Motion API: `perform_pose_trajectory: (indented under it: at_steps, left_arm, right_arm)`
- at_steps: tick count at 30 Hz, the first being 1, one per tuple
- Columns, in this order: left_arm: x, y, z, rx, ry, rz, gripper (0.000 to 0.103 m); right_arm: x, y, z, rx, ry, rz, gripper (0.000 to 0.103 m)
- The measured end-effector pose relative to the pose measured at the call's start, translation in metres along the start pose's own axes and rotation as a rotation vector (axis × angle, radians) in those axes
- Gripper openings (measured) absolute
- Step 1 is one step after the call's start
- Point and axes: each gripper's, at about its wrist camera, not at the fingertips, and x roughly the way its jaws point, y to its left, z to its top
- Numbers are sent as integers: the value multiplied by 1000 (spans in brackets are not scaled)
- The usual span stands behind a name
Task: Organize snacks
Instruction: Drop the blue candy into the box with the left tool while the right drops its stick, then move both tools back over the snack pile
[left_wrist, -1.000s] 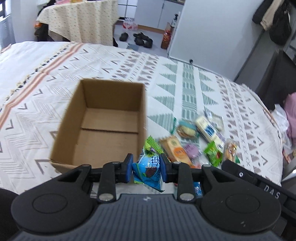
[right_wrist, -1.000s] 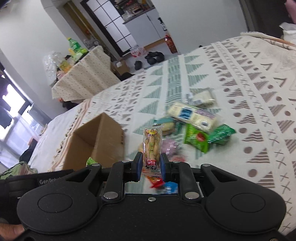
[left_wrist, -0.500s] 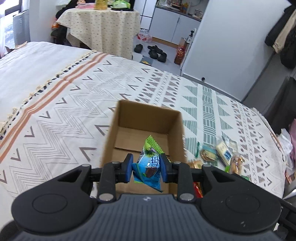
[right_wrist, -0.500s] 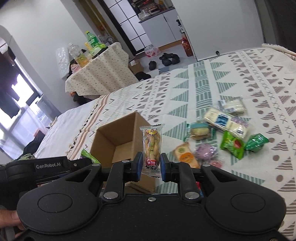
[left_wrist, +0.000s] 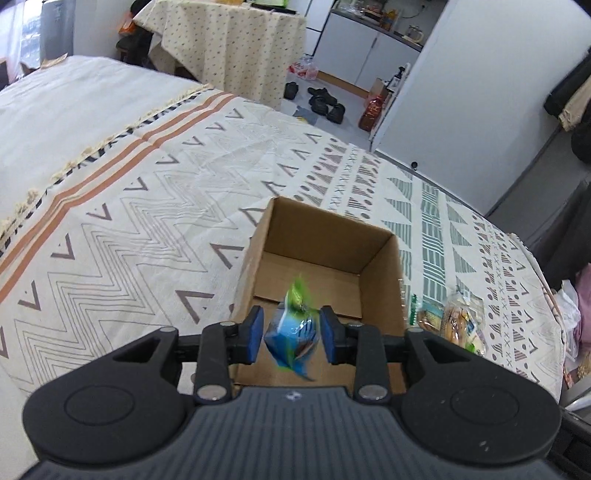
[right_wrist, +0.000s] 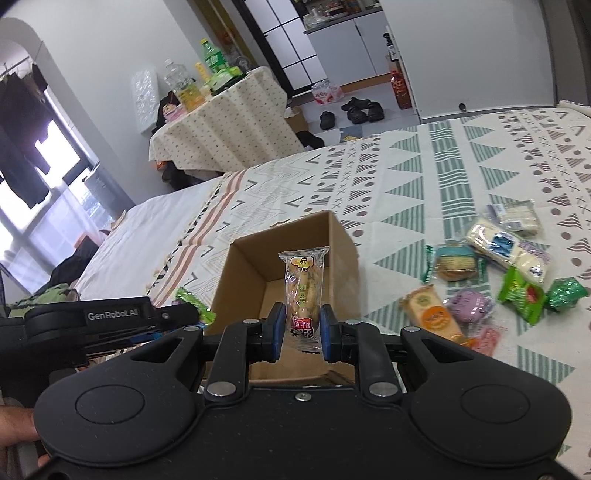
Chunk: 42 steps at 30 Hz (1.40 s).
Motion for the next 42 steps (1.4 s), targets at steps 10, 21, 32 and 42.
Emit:
perform_pose_trajectory:
  at_steps: [10,21,32,42]
  left_arm:
    - [-1,16,-4,-35,-13,-13,55]
    - [-10,10,-7,-33,-55,-1,89]
    - [-24,-32,-22,57,-53,-25,94]
    - [-32,-63,-38,74,-47,-44,94]
  right_arm:
    - [22,18,-2,-2,27,15,23]
    - [8,3,-7,67,7,-10,65]
    - [-44,-40,-7,74,-95,-144,98]
    - [-78,-71,-8,60,-138,-209,100]
